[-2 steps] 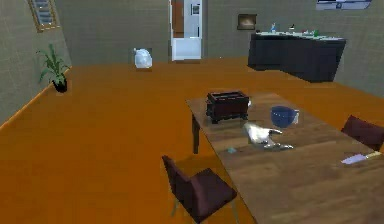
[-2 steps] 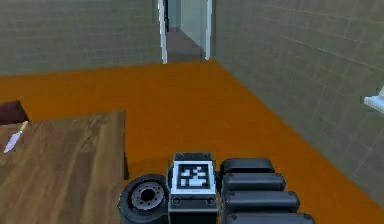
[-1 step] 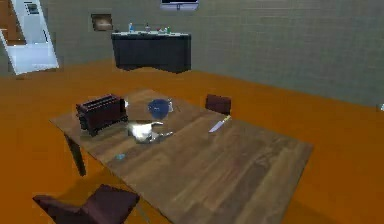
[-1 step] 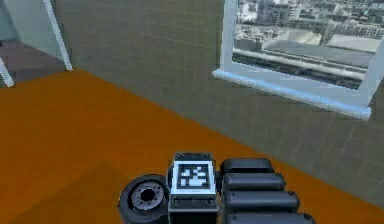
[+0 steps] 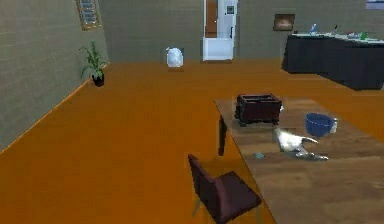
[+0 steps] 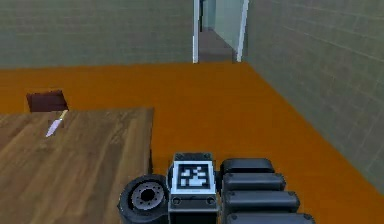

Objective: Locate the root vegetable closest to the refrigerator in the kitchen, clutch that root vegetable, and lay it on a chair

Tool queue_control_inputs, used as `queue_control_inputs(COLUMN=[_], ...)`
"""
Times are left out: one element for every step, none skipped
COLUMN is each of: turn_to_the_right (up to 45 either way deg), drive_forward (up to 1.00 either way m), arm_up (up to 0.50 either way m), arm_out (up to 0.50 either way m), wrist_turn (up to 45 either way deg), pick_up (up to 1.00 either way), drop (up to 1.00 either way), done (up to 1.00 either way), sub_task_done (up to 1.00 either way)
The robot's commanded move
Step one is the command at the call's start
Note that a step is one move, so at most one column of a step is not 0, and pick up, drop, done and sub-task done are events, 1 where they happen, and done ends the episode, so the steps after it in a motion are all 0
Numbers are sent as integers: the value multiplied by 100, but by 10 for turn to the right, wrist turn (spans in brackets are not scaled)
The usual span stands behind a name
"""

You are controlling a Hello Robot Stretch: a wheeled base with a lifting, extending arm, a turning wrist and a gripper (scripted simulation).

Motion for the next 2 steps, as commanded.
queue_control_inputs(turn_to_the_right=[-300,450], drive_forward=[0,0], arm_up=[0,0], arm_out=[0,0], wrist_turn=[0,0], pick_up=[0,0], drop=[0,0], done=[0,0], sub_task_done=[0,0])
